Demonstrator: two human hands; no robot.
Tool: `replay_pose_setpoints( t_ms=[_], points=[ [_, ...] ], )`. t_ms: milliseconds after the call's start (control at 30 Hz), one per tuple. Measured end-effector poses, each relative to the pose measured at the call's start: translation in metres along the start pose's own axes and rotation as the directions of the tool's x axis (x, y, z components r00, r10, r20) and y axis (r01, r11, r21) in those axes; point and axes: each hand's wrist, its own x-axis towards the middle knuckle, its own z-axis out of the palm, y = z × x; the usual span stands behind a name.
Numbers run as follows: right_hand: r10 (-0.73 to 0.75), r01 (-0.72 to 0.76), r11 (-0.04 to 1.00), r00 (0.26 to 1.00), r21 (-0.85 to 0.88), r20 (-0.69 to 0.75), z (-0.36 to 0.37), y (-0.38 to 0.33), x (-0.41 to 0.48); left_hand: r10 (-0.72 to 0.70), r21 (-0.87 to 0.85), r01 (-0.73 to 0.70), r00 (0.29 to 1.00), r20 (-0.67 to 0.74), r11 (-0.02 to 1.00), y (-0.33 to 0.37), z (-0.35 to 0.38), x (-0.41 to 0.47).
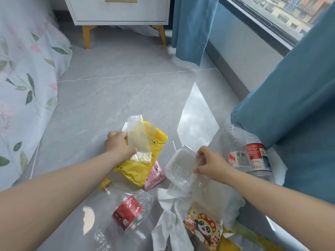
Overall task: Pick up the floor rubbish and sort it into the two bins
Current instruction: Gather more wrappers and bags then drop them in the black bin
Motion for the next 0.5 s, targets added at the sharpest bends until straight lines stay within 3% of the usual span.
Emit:
replay_pose_setpoints(
  t_ms=[300, 500],
  points=[
    [0.045, -0.043, 0.994, 0.999, 0.099, -0.02, 0.002, 0.0109, 0.0072, -0.063, 0.137, 0.067, 0.998, -0.032, 0.988, 0.008, 0.0115, 0.0104],
    [0.055, -0.054, 0.989, 0.998, 0.137, -0.009, 0.0029, 0.0104, 0.0084, -0.097, 0.127, 0.097, 0.995, -0.01, 0.987, 0.0111, 0.011, 0.0091]
  ],
)
